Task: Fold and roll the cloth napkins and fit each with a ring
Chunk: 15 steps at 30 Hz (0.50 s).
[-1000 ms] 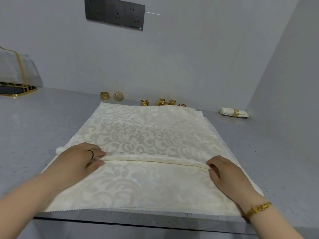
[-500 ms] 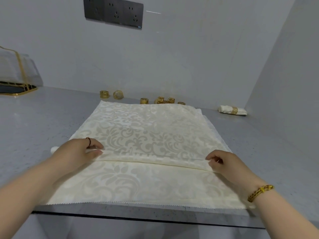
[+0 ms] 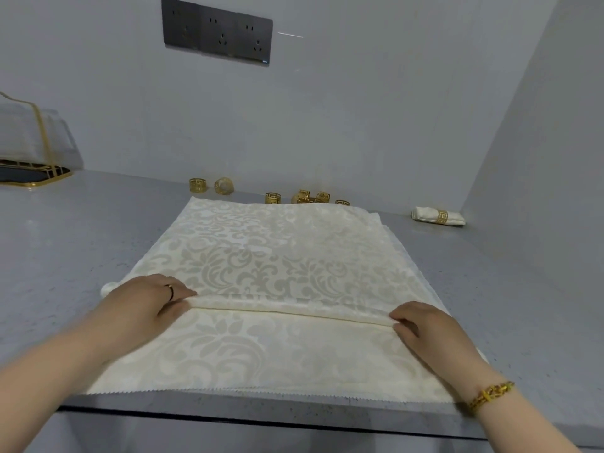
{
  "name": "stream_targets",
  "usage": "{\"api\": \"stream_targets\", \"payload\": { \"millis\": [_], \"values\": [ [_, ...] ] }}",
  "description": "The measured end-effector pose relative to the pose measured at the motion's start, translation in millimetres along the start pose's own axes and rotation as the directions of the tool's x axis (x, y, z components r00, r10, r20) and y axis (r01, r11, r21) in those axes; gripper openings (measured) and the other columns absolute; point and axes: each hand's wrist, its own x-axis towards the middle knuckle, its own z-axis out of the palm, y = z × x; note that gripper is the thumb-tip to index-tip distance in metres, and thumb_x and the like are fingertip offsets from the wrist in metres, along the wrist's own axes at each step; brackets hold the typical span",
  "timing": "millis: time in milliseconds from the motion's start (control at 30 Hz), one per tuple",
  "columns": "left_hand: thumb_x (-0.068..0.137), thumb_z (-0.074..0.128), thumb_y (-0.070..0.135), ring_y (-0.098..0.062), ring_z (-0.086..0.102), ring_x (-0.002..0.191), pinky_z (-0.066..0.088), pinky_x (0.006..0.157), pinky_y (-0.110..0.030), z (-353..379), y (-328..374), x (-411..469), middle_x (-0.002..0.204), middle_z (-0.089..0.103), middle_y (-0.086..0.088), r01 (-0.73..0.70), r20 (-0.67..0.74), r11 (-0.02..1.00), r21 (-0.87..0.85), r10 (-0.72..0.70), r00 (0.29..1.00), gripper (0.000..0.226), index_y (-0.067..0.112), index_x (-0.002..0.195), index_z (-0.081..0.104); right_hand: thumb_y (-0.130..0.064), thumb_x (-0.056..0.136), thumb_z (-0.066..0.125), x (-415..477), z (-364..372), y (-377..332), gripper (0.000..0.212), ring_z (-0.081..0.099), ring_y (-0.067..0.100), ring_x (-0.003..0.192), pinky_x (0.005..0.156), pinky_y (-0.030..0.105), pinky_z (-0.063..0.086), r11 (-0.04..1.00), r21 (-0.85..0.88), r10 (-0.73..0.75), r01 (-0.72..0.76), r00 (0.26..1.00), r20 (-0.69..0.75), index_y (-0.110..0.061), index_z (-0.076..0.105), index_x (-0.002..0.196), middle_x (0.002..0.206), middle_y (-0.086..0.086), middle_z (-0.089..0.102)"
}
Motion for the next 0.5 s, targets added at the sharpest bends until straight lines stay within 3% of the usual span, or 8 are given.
{"api": "stream_targets", "payload": {
  "millis": [67,200,267,367,433,500],
  "values": [
    [0.080,0.040,0.038,-0.012,0.060,0.091,0.037,0.074,-0.017,-5,2,-1,0.093,0.066,0.013,0.010,0.033,1.000,-0.001,-0.010,0.999,0.041,0.019,0.099,0.072,-0.018,0.093,0.047,0,-4,0,0.025,0.054,0.011,0.104,0.076,0.008,0.029,1.000,0.005,0.013,-0.013,1.000,0.009,-0.014,0.062,0.113,0.114,-0.004,0.061],
    [0.092,0.043,0.036,-0.007,0.057,0.089,0.042,0.078,-0.021,-9,-4,-4,0.090,0.060,0.017,0.079,0.145,0.994,-0.071,-0.068,0.987,0.025,0.025,0.086,0.066,-0.015,0.093,0.048,-5,-14,4,0.022,0.051,0.006,0.090,0.072,0.007,0.035,0.982,0.165,0.091,-0.094,0.996,0.025,-0.014,0.064,0.107,0.098,-0.009,0.060],
    [0.091,0.049,0.030,-0.008,0.057,0.087,0.041,0.079,-0.020,-9,-4,-2,0.089,0.062,0.008,0.153,0.218,0.977,-0.150,-0.118,0.969,0.022,0.016,0.082,0.064,-0.014,0.094,0.046,-4,-13,3,0.023,0.052,0.009,0.094,0.085,0.015,0.037,0.977,0.170,0.121,-0.129,0.991,0.056,-0.016,0.064,0.108,0.093,-0.013,0.056],
    [0.088,0.056,0.025,-0.002,0.054,0.085,0.037,0.072,-0.010,-8,0,2,0.088,0.060,0.011,0.172,0.174,0.955,-0.242,-0.131,0.976,0.010,0.031,0.080,0.056,-0.015,0.095,0.041,5,-5,-1,0.026,0.050,0.014,0.105,0.104,0.027,0.028,0.989,0.055,0.134,-0.137,0.990,0.051,-0.022,0.060,0.112,0.096,-0.013,0.056],
    [0.084,0.062,0.023,0.001,0.051,0.084,0.033,0.069,-0.006,-5,0,5,0.089,0.054,0.017,0.162,0.130,0.955,-0.249,-0.133,0.983,0.021,0.037,0.080,0.048,-0.014,0.094,0.041,10,1,-4,0.026,0.049,0.016,0.109,0.096,0.024,0.028,0.989,-0.015,0.144,-0.144,0.989,0.021,-0.022,0.055,0.114,0.107,-0.007,0.053],
    [0.082,0.064,0.017,0.000,0.051,0.082,0.032,0.068,-0.008,-3,3,4,0.087,0.051,0.025,0.094,0.052,0.977,-0.191,-0.085,0.995,0.021,0.034,0.082,0.053,-0.004,0.089,0.047,8,5,-7,0.021,0.052,0.020,0.098,0.080,0.022,0.034,0.995,-0.028,0.090,-0.091,0.995,-0.045,-0.017,0.057,0.103,0.099,-0.003,0.047]
  ]
}}
